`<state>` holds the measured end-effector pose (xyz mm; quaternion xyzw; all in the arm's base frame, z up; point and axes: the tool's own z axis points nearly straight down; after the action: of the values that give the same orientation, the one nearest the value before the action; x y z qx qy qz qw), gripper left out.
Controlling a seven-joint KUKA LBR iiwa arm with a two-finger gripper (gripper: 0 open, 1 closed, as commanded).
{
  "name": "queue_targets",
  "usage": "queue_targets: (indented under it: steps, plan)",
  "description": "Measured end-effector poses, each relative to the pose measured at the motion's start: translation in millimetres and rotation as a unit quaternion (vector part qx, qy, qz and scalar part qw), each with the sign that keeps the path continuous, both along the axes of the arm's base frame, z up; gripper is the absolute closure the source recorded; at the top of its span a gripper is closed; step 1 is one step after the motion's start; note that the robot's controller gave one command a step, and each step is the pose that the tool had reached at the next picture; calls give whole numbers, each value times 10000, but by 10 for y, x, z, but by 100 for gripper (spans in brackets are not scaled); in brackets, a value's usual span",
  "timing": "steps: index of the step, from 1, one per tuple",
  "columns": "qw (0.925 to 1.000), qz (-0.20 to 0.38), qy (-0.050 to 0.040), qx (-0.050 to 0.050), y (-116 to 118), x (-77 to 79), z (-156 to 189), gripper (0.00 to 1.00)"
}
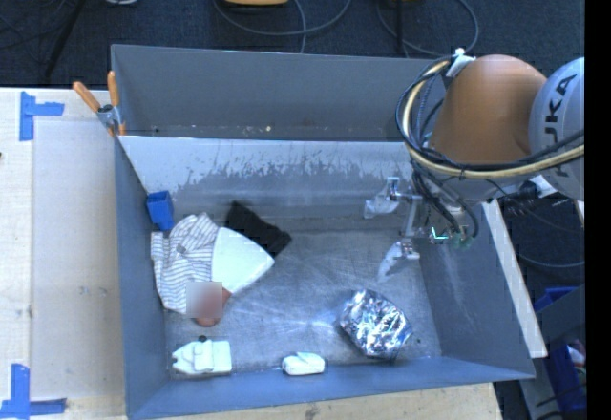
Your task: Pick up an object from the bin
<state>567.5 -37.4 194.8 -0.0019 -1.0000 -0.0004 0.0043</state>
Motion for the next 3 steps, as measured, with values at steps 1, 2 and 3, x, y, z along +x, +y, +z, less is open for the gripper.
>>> queue_targets:
  steps: [1,2,3]
  plan:
    - [10000,5,-39,-3,1,16,44,0]
    - [9999,-89,-62,-3,-93,-284,-511,0]
    - [9974,714,-14,6,-141,-567,-732,0]
